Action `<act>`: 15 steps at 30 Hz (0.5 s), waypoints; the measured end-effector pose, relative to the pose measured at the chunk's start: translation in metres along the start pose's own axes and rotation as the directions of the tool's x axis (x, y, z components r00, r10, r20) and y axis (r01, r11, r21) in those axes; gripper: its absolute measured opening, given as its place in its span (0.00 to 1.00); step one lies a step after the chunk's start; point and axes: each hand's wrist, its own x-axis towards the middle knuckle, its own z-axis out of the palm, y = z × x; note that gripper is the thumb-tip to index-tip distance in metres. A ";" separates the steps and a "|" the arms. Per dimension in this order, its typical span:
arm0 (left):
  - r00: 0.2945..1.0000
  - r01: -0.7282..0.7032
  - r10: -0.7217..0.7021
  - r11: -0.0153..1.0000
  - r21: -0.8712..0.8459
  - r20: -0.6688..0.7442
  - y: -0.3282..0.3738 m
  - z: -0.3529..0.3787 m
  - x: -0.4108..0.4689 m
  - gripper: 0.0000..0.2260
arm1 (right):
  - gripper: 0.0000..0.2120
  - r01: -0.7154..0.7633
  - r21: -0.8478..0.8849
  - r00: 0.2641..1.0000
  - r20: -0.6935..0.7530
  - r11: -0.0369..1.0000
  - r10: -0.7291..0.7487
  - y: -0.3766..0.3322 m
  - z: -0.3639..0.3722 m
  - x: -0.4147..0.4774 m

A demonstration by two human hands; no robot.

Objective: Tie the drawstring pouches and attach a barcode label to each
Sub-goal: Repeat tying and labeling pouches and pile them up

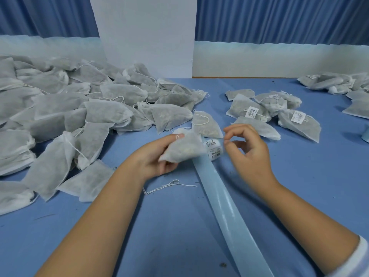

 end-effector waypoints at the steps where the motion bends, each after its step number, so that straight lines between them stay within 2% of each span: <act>1: 0.998 -0.052 0.055 0.990 0.133 -0.025 -0.001 0.000 0.001 0.05 | 0.12 -0.039 -0.012 0.999 -0.030 0.999 0.039 0.001 -0.001 0.001; 3: 0.988 -0.141 0.154 0.921 0.363 -0.005 -0.001 0.002 0.000 0.05 | 0.14 -0.104 -0.044 0.994 -0.017 0.994 0.104 0.003 -0.002 0.003; 7: 0.958 -0.280 0.260 0.767 0.577 0.119 -0.001 0.005 -0.008 0.13 | 0.15 -0.171 -0.054 0.978 0.109 0.984 0.176 0.006 0.001 0.002; 10: 0.937 -0.348 0.267 0.706 0.617 0.224 -0.003 0.011 -0.012 0.08 | 0.18 -0.165 -0.011 0.973 0.162 0.986 0.165 0.003 0.004 -0.001; 15: 0.925 -0.379 0.238 0.641 0.667 0.297 -0.007 0.018 -0.012 0.05 | 0.22 -0.180 0.100 0.969 0.188 0.979 0.160 0.000 0.006 -0.002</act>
